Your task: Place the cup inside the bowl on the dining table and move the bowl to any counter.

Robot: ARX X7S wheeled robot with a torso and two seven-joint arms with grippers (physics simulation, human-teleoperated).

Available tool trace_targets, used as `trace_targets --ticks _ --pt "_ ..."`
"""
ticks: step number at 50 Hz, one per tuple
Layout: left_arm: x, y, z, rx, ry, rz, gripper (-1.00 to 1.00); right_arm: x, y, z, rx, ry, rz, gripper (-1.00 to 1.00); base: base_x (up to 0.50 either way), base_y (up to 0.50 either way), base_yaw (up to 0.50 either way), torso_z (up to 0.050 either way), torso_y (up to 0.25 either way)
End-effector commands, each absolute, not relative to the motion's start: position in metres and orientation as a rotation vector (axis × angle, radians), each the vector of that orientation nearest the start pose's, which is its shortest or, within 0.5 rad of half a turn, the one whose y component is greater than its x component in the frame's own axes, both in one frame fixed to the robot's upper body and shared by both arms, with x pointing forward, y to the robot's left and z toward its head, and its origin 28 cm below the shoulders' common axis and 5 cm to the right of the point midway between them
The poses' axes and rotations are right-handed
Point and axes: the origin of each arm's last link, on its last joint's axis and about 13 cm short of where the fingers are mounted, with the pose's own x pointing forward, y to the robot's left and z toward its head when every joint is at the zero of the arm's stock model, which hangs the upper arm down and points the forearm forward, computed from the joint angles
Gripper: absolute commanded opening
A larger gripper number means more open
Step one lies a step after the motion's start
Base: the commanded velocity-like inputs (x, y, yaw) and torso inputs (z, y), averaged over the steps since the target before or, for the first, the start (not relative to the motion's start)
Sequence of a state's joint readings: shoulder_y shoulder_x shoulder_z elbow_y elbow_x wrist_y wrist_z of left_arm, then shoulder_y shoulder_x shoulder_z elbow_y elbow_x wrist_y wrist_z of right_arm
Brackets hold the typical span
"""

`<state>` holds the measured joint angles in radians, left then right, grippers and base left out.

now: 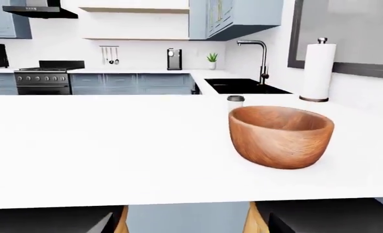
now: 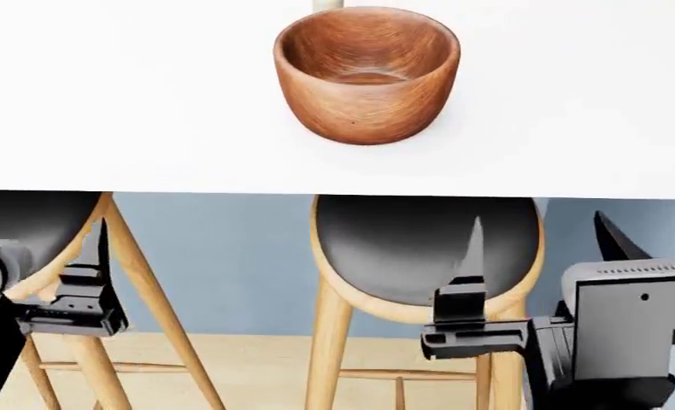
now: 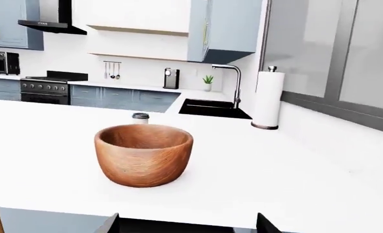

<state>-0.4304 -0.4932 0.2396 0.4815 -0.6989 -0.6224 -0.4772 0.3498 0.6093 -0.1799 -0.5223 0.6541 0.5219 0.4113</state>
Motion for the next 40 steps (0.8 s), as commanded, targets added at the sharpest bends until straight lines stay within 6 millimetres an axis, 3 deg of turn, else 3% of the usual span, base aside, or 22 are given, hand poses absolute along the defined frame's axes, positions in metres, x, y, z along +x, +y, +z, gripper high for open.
trace_targets --ticks 1,5,11,23,27,40 --pt "0.264 0.238 0.223 0.021 -0.102 -0.090 1.00 0.241 -0.170 0.230 -0.087 -0.208 0.061 1.00 0.00 0.00 0.00 0.000 0.000" --pt "0.274 0.244 0.236 0.037 -0.106 -0.072 1.00 0.249 -0.177 0.242 -0.113 -0.207 0.049 1.00 0.00 0.00 0.00 0.000 0.000" --pt "0.278 0.248 0.237 0.036 -0.103 -0.051 1.00 0.253 -0.181 0.251 -0.127 -0.213 0.015 1.00 0.00 0.00 0.00 0.000 0.000" --pt "0.281 0.257 0.233 0.075 -0.085 -0.016 1.00 0.250 -0.186 0.249 -0.157 -0.167 -0.030 1.00 0.04 0.00 0.00 0.000 0.000" --pt "0.281 0.256 0.233 0.070 -0.088 -0.014 1.00 0.248 -0.183 0.240 -0.156 -0.140 -0.020 1.00 0.38 -0.08 0.00 0.000 0.000" --pt "0.279 0.258 0.234 0.076 -0.094 -0.011 1.00 0.248 -0.183 0.241 -0.190 -0.142 -0.036 1.00 0.50 -0.07 0.00 0.000 0.000"
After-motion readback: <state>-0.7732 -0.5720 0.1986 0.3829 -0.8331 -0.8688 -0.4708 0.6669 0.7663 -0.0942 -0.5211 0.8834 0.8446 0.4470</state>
